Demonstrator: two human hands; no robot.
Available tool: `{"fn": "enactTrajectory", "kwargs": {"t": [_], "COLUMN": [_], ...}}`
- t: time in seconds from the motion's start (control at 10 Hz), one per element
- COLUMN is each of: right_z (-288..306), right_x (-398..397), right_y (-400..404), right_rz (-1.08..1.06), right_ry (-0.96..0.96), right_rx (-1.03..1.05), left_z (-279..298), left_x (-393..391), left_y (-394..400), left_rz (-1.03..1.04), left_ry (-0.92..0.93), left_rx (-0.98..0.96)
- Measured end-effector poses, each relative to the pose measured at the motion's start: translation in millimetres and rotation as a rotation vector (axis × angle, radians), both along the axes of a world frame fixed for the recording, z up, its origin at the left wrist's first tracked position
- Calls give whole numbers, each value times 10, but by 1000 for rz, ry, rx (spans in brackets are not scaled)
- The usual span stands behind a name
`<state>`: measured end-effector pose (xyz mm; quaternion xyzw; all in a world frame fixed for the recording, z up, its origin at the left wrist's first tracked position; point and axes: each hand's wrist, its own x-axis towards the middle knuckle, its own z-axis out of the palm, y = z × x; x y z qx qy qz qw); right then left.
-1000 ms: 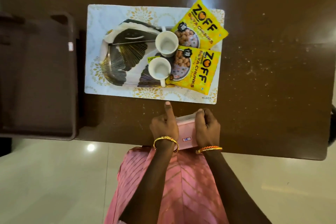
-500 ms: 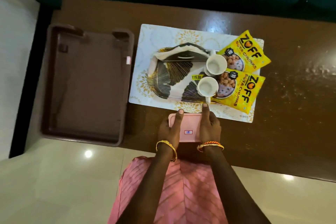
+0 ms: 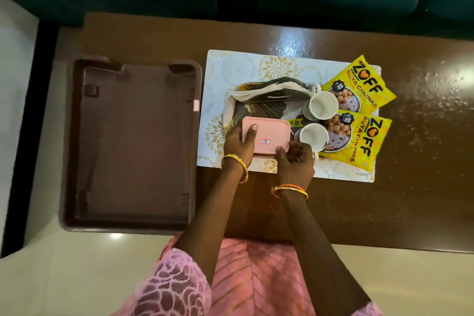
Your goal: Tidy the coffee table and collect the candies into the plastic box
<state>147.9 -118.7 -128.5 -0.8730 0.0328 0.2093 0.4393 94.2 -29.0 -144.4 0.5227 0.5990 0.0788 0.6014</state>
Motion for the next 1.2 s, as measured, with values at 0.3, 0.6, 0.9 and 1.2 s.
{"fn": "enactTrajectory", "kwargs": {"t": [0.3,0.6,0.9,1.2], "right_z": [-265,-349,-213,336], "right_x": [-59,-85,-51,81], "right_y": [117,92,23,-184], "right_rz": [-93,-143,-29,222], "right_ry": [-45,-117,-138,-123], "right_rx": [63,130,51,-7], "left_z": [-198,-216,-74,399], "left_x": [-15,123,83,8], "left_y": [63,94,-103,-142], "left_rz": [-47,-2,-9,-270], "left_ry": [137,86,92,301], "left_rx": [225,298,354,488]}}
